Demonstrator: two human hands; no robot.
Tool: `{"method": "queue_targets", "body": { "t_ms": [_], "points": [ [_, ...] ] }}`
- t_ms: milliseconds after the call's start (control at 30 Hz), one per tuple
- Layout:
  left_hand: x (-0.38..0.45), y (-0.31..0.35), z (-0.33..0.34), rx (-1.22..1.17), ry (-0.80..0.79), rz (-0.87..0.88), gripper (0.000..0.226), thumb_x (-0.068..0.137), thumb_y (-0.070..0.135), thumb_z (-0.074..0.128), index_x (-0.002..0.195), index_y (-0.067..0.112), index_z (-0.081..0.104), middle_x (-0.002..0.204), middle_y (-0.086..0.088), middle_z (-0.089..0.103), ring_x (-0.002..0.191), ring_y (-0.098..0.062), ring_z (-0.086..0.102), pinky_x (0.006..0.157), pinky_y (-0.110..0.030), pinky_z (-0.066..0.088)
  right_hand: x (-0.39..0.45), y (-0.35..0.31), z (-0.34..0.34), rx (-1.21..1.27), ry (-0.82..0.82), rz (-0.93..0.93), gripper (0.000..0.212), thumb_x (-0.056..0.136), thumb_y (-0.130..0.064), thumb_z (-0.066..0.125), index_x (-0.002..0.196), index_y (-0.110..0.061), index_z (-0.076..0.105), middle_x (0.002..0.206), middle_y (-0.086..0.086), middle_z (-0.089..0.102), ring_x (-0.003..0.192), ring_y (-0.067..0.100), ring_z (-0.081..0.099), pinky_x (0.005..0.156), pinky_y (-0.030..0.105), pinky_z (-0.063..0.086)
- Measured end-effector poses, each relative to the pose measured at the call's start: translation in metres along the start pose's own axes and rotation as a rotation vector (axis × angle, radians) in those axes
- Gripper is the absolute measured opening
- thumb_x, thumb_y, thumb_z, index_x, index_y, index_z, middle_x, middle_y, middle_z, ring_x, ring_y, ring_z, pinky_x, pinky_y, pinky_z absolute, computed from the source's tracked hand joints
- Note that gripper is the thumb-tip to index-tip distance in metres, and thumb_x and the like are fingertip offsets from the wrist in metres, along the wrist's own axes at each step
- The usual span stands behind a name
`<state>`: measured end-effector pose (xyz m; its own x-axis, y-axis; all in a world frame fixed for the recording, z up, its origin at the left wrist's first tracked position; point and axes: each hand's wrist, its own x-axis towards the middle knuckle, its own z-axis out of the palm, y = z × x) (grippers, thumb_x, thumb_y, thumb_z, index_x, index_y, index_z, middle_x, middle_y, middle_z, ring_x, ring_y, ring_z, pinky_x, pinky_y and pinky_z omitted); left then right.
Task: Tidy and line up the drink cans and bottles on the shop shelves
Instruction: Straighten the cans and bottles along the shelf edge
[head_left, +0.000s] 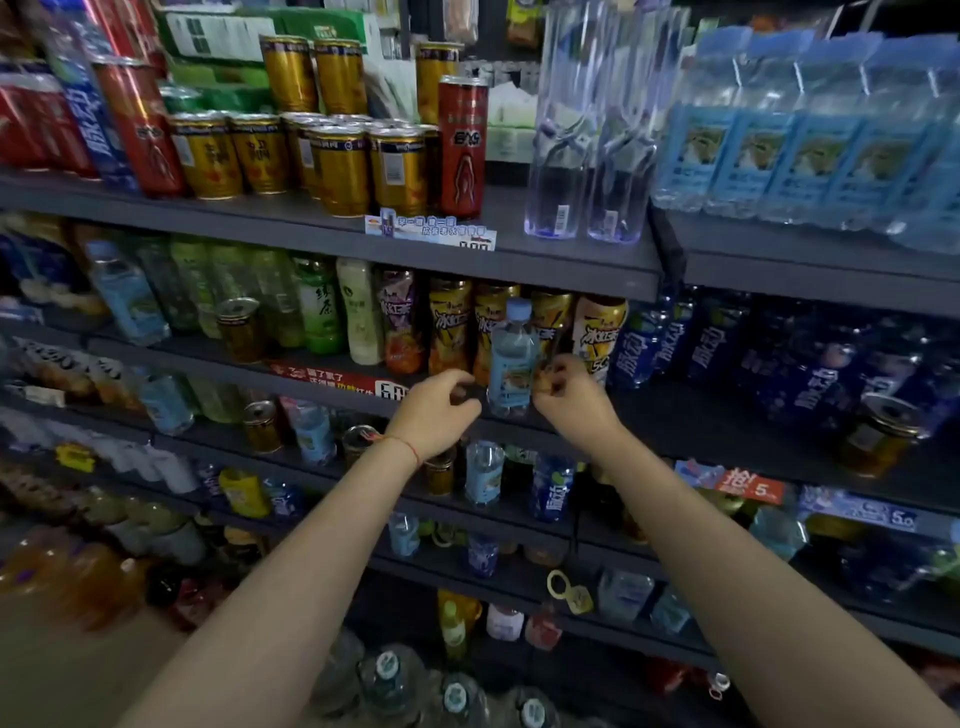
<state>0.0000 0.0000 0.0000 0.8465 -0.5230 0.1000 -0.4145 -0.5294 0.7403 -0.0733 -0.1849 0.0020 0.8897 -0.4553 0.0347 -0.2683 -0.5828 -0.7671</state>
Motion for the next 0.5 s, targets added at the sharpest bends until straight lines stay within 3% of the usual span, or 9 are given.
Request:
{"method": "queue_targets", "body": {
  "t_ms": [100,167,233,300,400,500],
  "points": [
    [0.027,-0.004,0.008,-0.18,0.015,-0.041,0.055,0.094,0.029,0.059,0.146,0.024,0.043,0.122,0.008,0.056,0.104,-0.012,0.057,0.089,-0.029,0.047,0.028,-0.002,0.016,0.093,0.032,0.032,0.054,0.087,-0.027,0.071,0.133,-0.018,0.043,0.114,0.001,0.062,0.107,0.023,0.062,0.091,0.044,0.054],
    [0.041,-0.003,0.016,-0.278,-0.021,-0.042,0.058,0.095,0.033,0.059,0.148,0.026,0.038,0.124,0.008,0.055,0.11,-0.012,0.055,0.094,-0.029,0.044,0.042,0.003,0.027,0.132,0.031,0.017,0.047,0.087,-0.027,0.071,0.126,-0.019,0.047,0.117,0.003,0.066,0.106,0.023,0.064,0.092,0.047,0.054],
    [0.053,-0.004,0.023,-0.326,-0.054,-0.021,0.057,0.095,0.036,0.061,0.147,0.027,0.038,0.133,0.008,0.053,0.121,-0.013,0.052,0.103,-0.032,0.042,0.047,0.004,0.031,0.121,0.07,-0.031,0.037,0.09,-0.026,0.069,0.121,-0.019,0.052,0.118,0.004,0.066,0.107,0.021,0.063,0.092,0.042,0.053],
    [0.058,-0.004,0.028,-0.36,-0.055,0.018,0.051,0.094,0.032,0.064,0.14,0.028,0.044,0.13,0.009,0.055,0.118,-0.01,0.052,0.099,-0.026,0.042,0.047,0.005,0.03,0.09,0.067,-0.07,0.029,0.092,-0.022,0.067,0.118,-0.021,0.055,0.115,0.001,0.065,0.105,0.017,0.061,0.088,0.034,0.051],
    [0.061,-0.006,0.03,-0.428,-0.059,0.015,0.039,0.09,0.029,0.07,0.125,0.03,0.054,0.118,0.012,0.061,0.112,-0.007,0.056,0.086,-0.015,0.044,0.046,0.005,0.026,0.077,-0.028,-0.067,0.039,0.089,-0.024,0.07,0.125,-0.02,0.056,0.114,-0.001,0.066,0.105,0.017,0.062,0.084,0.03,0.05],
    [0.057,-0.011,0.024,-0.407,-0.076,0.017,0.047,0.078,0.028,0.082,0.12,0.025,0.061,0.118,0.012,0.063,0.114,-0.009,0.057,0.09,-0.018,0.045,0.036,0.003,0.018,0.093,-0.08,-0.095,0.053,0.078,-0.022,0.08,0.125,-0.02,0.055,0.116,0.001,0.066,0.105,0.016,0.063,0.086,0.033,0.053]
  ]
}}
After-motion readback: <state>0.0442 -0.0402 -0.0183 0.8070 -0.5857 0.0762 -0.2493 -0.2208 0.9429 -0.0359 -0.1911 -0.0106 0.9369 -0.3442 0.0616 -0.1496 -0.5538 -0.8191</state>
